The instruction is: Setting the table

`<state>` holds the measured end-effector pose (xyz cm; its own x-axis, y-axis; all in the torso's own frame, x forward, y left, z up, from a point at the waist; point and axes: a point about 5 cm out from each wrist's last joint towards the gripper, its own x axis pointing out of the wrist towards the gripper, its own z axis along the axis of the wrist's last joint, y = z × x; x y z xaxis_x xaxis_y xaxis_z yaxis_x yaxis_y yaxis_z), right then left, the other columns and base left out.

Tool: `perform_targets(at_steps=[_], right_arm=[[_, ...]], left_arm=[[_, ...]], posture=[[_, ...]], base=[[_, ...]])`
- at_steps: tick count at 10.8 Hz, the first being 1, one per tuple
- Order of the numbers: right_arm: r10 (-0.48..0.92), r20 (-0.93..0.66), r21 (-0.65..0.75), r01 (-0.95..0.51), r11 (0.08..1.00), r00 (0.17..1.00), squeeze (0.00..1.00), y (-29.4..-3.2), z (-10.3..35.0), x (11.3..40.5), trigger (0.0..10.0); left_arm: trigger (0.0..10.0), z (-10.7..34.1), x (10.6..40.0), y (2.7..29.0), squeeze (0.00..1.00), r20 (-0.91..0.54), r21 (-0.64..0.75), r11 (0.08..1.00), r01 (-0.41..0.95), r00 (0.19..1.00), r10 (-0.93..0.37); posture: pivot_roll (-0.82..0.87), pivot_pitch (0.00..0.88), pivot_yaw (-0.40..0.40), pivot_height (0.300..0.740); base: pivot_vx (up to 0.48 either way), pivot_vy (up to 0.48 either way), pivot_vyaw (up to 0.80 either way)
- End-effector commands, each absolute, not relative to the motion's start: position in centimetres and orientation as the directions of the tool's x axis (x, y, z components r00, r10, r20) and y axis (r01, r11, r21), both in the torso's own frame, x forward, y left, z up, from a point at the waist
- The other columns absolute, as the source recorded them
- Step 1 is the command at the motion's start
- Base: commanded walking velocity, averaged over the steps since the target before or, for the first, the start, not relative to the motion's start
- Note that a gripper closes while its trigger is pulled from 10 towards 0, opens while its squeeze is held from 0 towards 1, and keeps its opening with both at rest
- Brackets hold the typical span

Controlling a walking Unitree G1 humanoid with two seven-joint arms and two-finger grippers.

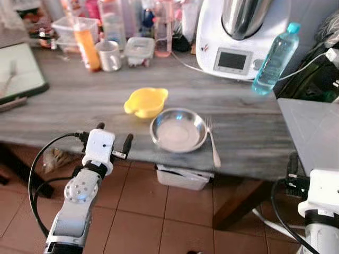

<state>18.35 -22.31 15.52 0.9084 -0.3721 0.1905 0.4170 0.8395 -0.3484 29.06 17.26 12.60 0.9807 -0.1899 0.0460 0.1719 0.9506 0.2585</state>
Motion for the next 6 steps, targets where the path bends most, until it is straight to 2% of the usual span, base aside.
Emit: perform_targets(at_steps=[1, 6], right_arm=[[-0.395, 0.18, -0.353, 0.434, 0.829, 0.901, 0.0, -22.78, 15.23, 18.19, 10.0], [-0.399, 0.178, -0.347, 0.437, 0.83, 0.899, 0.0, -22.78, 15.15, 18.32, 10.0]], left_arm=[[10.0, 12.66, 29.16, 17.05, 0.0, 0.051, 0.273, 0.947, 0.172, 0.98, -0.193], [10.0, 12.75, 29.25, 16.83, 0.0, 0.053, 0.271, 0.946, 0.178, 0.979, -0.199]], posture=[[0.05, 0.091, -0.002, 0.74], [0.05, 0.092, -0.002, 0.74]], base=[[-0.311, 0.0, 0.0], [-0.314, 0.0, 0.0]])
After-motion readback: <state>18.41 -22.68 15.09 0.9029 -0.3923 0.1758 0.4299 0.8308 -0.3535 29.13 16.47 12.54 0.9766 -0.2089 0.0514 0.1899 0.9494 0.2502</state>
